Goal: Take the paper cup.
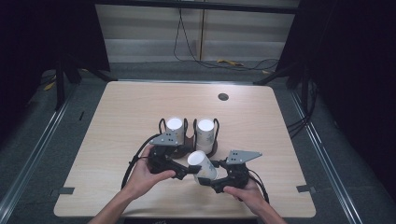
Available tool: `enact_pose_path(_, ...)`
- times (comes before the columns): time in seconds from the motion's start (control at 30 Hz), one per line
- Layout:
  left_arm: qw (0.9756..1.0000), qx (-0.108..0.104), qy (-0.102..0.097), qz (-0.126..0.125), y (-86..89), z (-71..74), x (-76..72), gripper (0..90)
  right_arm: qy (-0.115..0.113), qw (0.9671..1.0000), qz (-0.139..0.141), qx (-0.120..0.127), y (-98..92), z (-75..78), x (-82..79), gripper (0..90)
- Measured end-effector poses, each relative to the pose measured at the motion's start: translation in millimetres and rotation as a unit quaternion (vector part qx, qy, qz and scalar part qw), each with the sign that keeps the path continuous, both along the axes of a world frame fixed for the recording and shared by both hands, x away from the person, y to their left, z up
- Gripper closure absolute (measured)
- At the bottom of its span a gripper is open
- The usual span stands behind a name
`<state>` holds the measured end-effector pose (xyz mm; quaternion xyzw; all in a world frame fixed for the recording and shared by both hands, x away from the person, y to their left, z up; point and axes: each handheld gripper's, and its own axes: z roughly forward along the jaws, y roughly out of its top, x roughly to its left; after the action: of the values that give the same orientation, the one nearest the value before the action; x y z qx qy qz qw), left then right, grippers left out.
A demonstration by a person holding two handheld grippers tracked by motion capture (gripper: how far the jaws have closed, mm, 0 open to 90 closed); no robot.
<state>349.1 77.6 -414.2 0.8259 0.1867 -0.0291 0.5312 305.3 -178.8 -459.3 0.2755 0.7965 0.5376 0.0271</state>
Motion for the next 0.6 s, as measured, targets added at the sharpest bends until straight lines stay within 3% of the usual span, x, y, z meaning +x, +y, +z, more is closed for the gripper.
enact_pose_path(0.07,1.0,0.005,0.001,-0.001,0.5,-1.0,0.1,16.2,0.003,1.0,0.001,0.001,0.2,0.3,1.1,26.7)
enact_pose_path(0.13,0.9997,0.025,-0.003,-0.001,2.5,-1.7,-0.9,16.6,0.009,0.9999,0.01,-0.01,3.3,-0.2,4.5,26.6)
enact_pose_path(0.27,0.9997,0.022,-0.007,0.003,7.1,0.3,-0.5,19.9,0.017,0.9995,0.018,-0.02,5.9,-2.1,7.7,26.6)
enact_pose_path(0.47,0.9988,0.049,0.008,-0.001,11.5,-5.1,2.3,17.7,0.02,0.9983,0.025,-0.048,6.4,-3.2,8.7,27.0)
enact_pose_path(0.6,0.999,0.045,0.006,-0.001,14.9,-8.0,0.9,16.1,0.024,0.9974,0.031,-0.061,6.1,-2.9,8.9,27.2)
